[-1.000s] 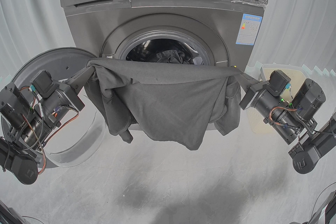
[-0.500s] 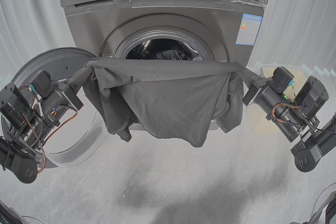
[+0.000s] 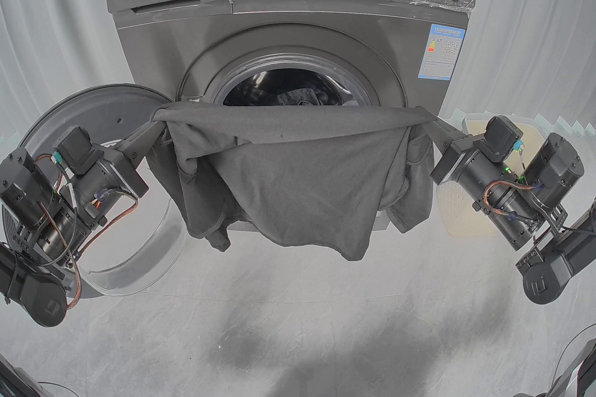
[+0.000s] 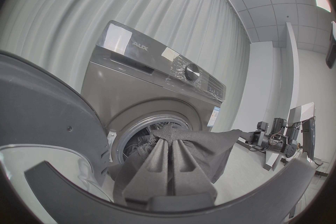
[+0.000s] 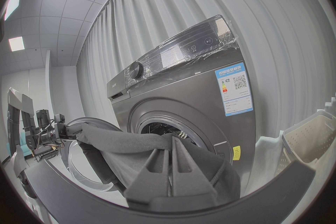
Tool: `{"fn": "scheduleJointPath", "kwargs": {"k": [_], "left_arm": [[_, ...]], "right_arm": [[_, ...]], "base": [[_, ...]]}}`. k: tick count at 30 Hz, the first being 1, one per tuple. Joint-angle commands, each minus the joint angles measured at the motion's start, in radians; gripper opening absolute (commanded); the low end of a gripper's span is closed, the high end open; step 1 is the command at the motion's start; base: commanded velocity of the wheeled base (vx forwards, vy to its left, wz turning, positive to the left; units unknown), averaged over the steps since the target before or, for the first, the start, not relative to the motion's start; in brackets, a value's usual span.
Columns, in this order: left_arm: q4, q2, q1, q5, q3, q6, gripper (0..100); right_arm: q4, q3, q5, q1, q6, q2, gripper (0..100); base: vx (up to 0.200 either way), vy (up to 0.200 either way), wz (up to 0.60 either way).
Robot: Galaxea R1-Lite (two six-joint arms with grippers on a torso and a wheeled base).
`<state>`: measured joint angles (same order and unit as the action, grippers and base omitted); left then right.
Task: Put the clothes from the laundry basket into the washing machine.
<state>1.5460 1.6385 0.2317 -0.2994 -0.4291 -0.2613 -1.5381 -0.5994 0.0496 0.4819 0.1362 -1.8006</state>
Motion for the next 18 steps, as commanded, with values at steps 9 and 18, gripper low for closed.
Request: {"fn": "scheduleJointPath", "kwargs": {"k": [9,18], "left_arm": [[0.002,0.06,0.136,0.025,-0.008,0.079,0],[0.002,0.053,0.212,0.089,-0.043,0.079,0]], "right_arm": [[0.0,0.087,-0.043,0.147,0.017,-0.071,0],[0.0,0.115,-0.073,0.215,0.036,-0.195,100]], "base": [[0.0,0.0,0.0],[0.0,0.0,0.0]]}}
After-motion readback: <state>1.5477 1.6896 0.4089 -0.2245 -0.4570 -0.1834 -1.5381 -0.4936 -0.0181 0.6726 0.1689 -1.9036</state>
